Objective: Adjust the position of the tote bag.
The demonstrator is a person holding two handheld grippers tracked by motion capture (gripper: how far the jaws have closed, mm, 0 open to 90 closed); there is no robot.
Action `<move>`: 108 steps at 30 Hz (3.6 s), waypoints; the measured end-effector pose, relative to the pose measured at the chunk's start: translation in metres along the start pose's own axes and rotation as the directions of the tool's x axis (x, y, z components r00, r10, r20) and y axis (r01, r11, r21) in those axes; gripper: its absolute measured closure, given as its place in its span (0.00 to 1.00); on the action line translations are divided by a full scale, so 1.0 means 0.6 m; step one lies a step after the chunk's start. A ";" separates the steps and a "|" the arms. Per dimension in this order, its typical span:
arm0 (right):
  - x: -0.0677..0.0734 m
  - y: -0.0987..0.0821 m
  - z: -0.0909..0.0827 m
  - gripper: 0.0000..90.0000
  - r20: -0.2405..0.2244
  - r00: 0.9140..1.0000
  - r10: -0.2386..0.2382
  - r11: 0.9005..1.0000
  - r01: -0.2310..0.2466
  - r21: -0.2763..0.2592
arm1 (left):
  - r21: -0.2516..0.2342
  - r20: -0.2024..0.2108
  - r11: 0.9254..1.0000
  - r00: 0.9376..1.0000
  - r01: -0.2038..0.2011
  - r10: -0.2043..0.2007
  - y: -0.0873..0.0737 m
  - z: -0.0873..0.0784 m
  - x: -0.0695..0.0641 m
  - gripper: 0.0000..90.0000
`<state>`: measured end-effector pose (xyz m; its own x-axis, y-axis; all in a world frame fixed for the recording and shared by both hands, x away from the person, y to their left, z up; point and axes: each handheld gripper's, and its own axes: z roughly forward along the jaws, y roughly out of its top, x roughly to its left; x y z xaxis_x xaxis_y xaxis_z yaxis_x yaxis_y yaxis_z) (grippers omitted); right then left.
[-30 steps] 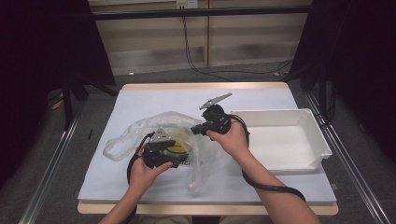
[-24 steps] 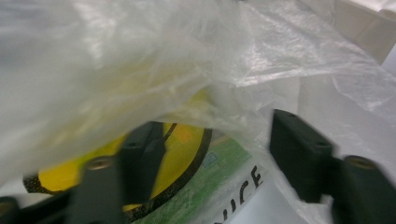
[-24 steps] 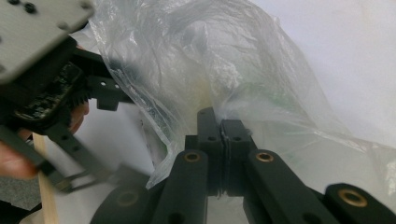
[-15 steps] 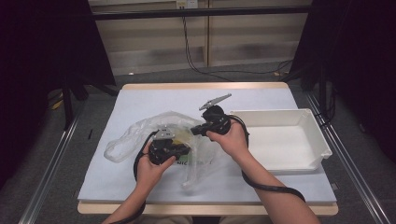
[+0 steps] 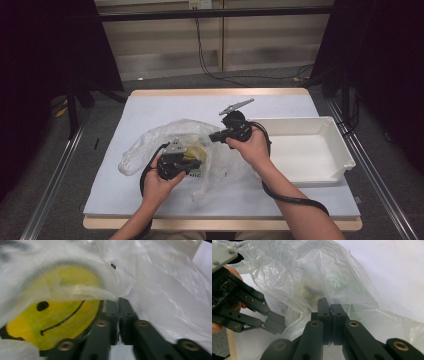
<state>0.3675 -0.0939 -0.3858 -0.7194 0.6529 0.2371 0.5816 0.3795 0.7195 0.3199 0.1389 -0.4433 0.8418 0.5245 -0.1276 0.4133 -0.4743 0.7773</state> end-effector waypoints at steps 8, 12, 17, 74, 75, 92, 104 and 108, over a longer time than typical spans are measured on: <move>0.007 -0.001 0.007 0.99 -0.010 1.000 -0.014 1.000 0.014 0.011 | -0.021 -0.075 1.000 0.997 0.000 -0.002 0.004 -0.003 0.002 0.51; 0.009 0.000 0.008 0.99 -0.019 1.000 -0.019 1.000 0.019 0.011 | -0.042 -0.090 0.998 0.995 0.037 -0.040 0.003 0.000 0.009 0.41; 0.011 0.000 0.011 0.99 -0.019 1.000 -0.018 1.000 0.019 0.013 | -0.036 -0.063 0.998 0.997 0.049 -0.051 0.003 0.013 0.016 0.55; -0.022 -0.007 0.001 0.63 0.124 0.992 -0.010 1.000 0.012 -0.012 | 0.071 0.060 0.997 0.998 0.019 -0.024 -0.029 -0.016 -0.010 1.00; -0.014 0.000 -0.002 0.59 0.128 0.991 -0.030 0.999 0.032 -0.017 | 0.076 0.056 0.997 0.998 0.019 -0.023 -0.029 -0.016 -0.010 1.00; 0.017 0.015 0.003 0.27 0.094 0.991 -0.094 0.995 0.095 -0.009 | 0.057 0.059 0.998 0.997 0.039 -0.042 -0.029 -0.010 -0.007 1.00; 0.039 -0.006 0.036 0.15 0.017 0.985 -0.172 0.983 0.170 0.070 | 0.028 0.056 0.997 0.996 0.074 -0.075 -0.027 -0.013 0.000 1.00; 0.046 -0.013 0.052 0.15 0.006 0.982 -0.189 0.979 0.188 0.079 | 0.025 0.062 0.996 0.994 0.085 -0.086 -0.027 -0.010 0.002 1.00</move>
<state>0.3546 -0.0584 -0.4050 -0.8140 0.5733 0.0935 0.4646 0.5460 0.6972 0.3121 0.1512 -0.4525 0.8229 0.5184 -0.2324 0.4918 -0.4454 0.7482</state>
